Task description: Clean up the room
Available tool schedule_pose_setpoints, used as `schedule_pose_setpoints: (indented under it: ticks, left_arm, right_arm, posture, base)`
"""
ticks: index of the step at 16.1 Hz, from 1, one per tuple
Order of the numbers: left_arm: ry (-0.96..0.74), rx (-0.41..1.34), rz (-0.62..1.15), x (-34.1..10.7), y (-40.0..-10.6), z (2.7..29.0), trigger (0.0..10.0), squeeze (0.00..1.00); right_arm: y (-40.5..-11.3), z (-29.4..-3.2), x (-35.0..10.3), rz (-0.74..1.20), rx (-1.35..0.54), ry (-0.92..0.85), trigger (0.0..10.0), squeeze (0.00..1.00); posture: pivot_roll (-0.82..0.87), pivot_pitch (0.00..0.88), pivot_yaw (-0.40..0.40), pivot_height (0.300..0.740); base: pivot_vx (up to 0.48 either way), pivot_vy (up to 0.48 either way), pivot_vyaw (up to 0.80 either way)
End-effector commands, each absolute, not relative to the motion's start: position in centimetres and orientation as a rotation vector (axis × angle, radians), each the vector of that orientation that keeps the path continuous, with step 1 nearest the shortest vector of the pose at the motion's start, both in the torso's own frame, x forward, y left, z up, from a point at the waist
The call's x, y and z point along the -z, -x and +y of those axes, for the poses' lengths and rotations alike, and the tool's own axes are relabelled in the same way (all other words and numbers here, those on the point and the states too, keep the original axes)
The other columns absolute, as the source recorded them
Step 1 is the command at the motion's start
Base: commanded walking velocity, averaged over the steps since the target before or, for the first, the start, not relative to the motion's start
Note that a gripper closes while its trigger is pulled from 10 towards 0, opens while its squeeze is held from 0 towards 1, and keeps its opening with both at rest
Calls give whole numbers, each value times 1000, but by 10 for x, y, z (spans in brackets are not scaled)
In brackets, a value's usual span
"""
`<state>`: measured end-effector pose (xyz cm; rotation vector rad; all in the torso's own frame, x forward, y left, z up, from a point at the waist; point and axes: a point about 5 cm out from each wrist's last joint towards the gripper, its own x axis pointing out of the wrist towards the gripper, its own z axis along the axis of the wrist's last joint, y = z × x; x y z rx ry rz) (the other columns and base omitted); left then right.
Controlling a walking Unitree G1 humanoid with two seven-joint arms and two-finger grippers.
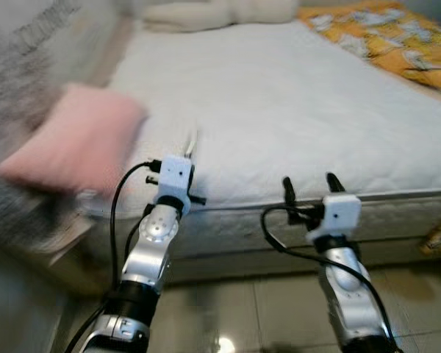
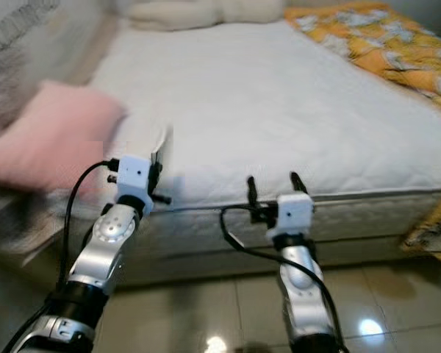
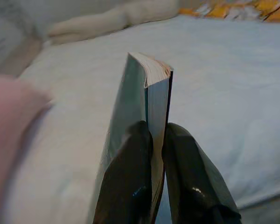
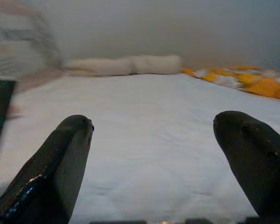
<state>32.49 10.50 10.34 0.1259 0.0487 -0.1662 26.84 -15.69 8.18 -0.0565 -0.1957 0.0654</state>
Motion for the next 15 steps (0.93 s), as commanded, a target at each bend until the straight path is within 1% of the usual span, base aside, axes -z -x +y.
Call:
schedule_pose_setpoints:
  ticks: [1, 5, 8, 10, 11, 12, 13, 15]
  left_arm:
    - [-119, 216, -16, -118, -327, 92, 10000, 0]
    - [-103, 240, -47, -128, -328, 86, 10000, 0]
    - [-115, 235, -56, -144, -343, 88, 10000, 0]
    - [-131, 215, 39, -141, -362, 92, 10000, 0]
    - [-122, 213, 55, -141, -365, 93, 10000, 0]
    - [-93, 177, 102, -144, -381, 95, 10000, 0]
    - [-65, 169, 124, -144, -384, 95, 10000, 0]
    - [9, 120, 197, -141, -391, 97, 10000, 0]
  right_arm:
    - [-269, -159, -83, -202, -53, 57, 10000, 149]
    - [-268, -159, -82, -203, -52, 54, 10000, 149]
    - [-267, -159, -81, -200, -52, 54, 10000, 149]
    - [-267, -159, -81, -199, -51, 53, 10000, 149]
    - [-266, -158, -81, -199, -51, 53, 10000, 149]
    - [-263, -157, -80, -196, -56, 52, 10000, 153]
    - [-262, -156, -80, -195, -57, 53, 10000, 153]
    - [-249, -156, -79, -188, -62, 58, 10000, 149]
  posture:
    - [-93, 0, 36, 736]
    - [-93, 0, 36, 736]
    - [-95, 0, 37, 736]
    - [-98, 0, 36, 736]
    - [-99, 0, 35, 736]
    - [-108, 0, 32, 736]
    - [-116, 0, 31, 736]
    - [-157, 42, 30, 736]
  base:
    - [480, 0, 0]
    - [480, 0, 0]
    - [417, 0, 0]
    - [0, 0, 0]
    - [0, 0, 0]
    - [0, 0, 0]
    - [0, 0, 0]
    - [0, 0, 0]
